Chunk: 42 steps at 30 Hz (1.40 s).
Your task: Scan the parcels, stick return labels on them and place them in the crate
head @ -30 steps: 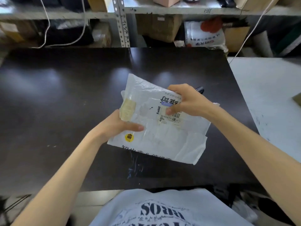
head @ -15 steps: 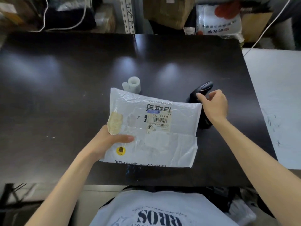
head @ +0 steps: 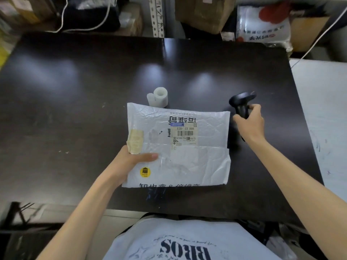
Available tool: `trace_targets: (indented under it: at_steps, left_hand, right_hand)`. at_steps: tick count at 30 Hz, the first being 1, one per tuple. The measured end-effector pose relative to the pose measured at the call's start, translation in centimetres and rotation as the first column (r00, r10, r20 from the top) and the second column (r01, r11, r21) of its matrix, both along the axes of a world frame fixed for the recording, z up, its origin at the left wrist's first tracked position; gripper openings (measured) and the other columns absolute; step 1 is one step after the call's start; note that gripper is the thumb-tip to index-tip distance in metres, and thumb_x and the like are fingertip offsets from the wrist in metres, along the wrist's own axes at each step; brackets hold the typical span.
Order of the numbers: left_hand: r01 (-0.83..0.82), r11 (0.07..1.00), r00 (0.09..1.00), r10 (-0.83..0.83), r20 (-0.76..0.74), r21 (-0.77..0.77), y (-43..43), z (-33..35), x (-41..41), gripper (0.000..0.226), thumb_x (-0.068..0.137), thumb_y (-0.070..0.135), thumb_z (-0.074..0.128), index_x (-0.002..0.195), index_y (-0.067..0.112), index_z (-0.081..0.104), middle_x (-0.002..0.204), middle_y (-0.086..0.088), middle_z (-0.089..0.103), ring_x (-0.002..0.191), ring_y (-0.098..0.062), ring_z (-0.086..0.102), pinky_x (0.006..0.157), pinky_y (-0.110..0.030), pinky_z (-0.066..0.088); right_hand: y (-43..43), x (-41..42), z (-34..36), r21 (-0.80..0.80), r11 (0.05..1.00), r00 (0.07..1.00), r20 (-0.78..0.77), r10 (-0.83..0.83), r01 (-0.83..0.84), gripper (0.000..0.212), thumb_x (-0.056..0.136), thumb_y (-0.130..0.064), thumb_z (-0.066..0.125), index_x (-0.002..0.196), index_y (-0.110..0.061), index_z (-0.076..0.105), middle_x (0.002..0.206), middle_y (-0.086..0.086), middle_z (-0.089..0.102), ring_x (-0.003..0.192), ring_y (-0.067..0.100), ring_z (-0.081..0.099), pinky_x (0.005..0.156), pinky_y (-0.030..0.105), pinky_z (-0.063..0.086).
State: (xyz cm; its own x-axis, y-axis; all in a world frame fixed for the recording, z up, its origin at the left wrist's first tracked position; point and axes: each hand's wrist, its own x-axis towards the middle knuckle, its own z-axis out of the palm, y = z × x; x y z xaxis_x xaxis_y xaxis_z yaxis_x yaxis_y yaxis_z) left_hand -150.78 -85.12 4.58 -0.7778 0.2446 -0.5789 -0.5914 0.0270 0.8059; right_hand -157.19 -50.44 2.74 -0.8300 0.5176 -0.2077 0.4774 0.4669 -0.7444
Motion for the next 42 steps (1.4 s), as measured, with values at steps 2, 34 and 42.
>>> trace_targets:
  at_steps: [2, 34, 42]
  left_hand:
    - [-0.04, 0.999, 0.999, 0.04, 0.002, 0.017, 0.4, 0.0, -0.4, 0.044, 0.067, 0.012, 0.083, 0.11, 0.016, 0.072, 0.11, -0.014, 0.073, 0.099, -0.035, 0.07, 0.088, -0.049, 0.054]
    - [-0.167, 0.985, 0.983, 0.162, 0.083, 0.05, 5.2, -0.7, -4.1, 0.062, 0.06, 0.013, 0.083, 0.118, 0.008, 0.063, 0.099, -0.012, 0.075, 0.085, -0.032, 0.074, 0.06, -0.037, 0.06]
    - [-0.171, 0.984, 0.982, 0.166, 0.089, 0.046, 5.2, -0.7, -4.3, 0.062, 0.06, 0.012, 0.083, 0.118, 0.009, 0.063, 0.098, -0.012, 0.076, 0.083, -0.032, 0.074, 0.059, -0.037, 0.059]
  right_hand:
    - [-1.0, 0.3, 2.5, -0.15, 0.988, 0.991, -0.119, -0.062, 0.044, 0.025, 0.081, -0.02, 0.057, 0.104, -0.014, 0.048, 0.087, 0.006, 0.055, 0.071, 0.02, 0.051, 0.06, 0.034, 0.043]
    - [-7.2, 6.9, 9.9, -0.509, 0.835, 0.97, -0.001, 0.244, -0.211, 0.01, 0.089, -0.01, 0.06, 0.084, -0.002, 0.056, 0.054, 0.007, 0.05, 0.044, 0.015, 0.043, 0.046, 0.028, 0.041]
    - [-7.0, 6.9, 10.4, -0.521, 0.827, 0.968, 0.006, 0.251, -0.211, 0.018, 0.09, -0.011, 0.06, 0.074, -0.007, 0.054, 0.051, 0.005, 0.05, 0.042, 0.014, 0.043, 0.045, 0.025, 0.042]
